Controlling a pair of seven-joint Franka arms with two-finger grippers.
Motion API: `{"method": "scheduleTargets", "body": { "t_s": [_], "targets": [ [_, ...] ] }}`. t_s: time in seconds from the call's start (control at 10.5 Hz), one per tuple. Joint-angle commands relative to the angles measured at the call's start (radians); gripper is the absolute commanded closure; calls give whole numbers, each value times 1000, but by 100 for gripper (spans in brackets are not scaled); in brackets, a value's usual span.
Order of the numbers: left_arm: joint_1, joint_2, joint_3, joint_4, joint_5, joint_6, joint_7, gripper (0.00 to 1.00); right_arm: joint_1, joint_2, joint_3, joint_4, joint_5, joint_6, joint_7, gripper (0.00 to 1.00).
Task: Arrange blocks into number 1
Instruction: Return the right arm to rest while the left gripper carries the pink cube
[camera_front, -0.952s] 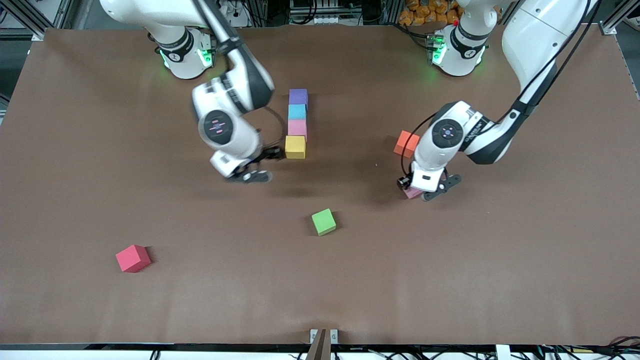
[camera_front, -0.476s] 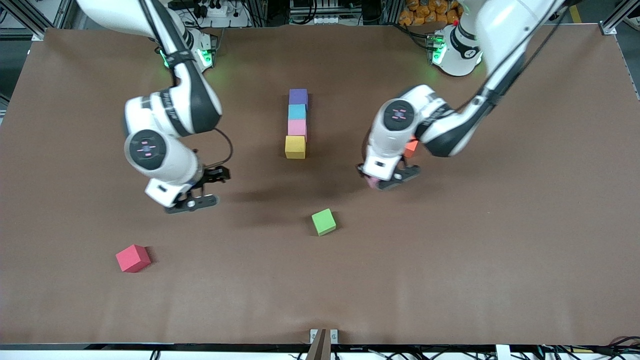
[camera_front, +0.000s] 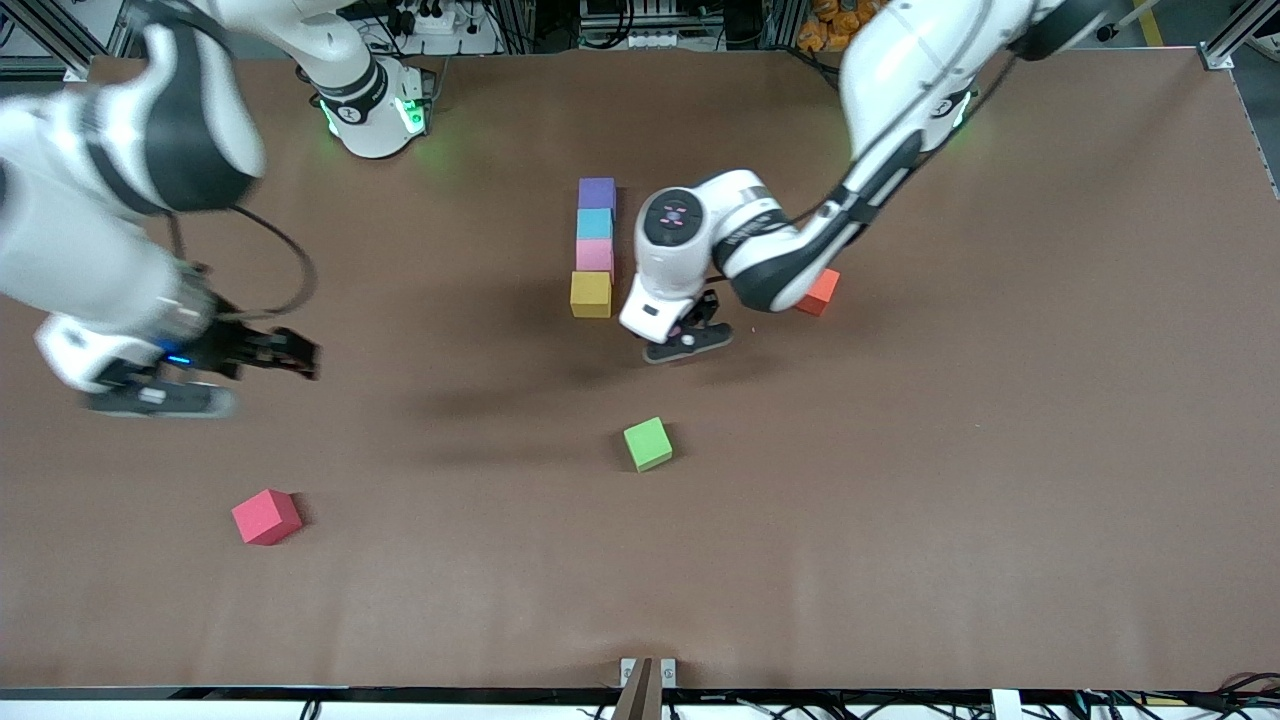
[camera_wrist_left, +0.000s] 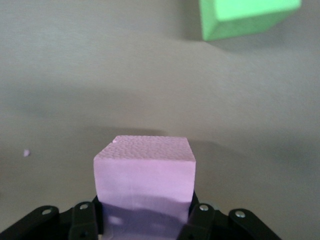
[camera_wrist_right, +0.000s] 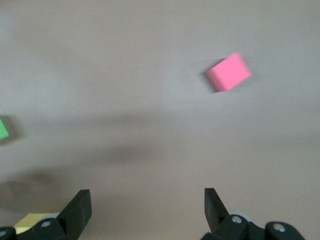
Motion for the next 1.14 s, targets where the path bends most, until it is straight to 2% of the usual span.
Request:
{"method": "scheduleTargets", "body": {
  "t_s": [0.0,0.1,0.29,0.38,0.67,1.05],
  "targets": [
    [-137,65,112,114,-12,-34,110,100,-86,-87,24,-32,-8,-32,27,0],
    [-147,90,115,146,-12,-32,129,100,-124,-109,50,-29,-8,-64,31,0],
    [-160,133,115,221,-13,-32,135,100,-271,-135,169,-25,-16,-93,30,0],
    [-163,150,113,257,-15,-32,135,100,-301,-143,189,-23,-18,-104,30,0],
    [-202,168,113,288,-31,-32,132,100,-335,-140,190,32,-18,-191,33,0],
    [-225,167,113,288,-53,-32,132,100,-350,-131,183,24,-19,-264,30,0]
  ]
}}
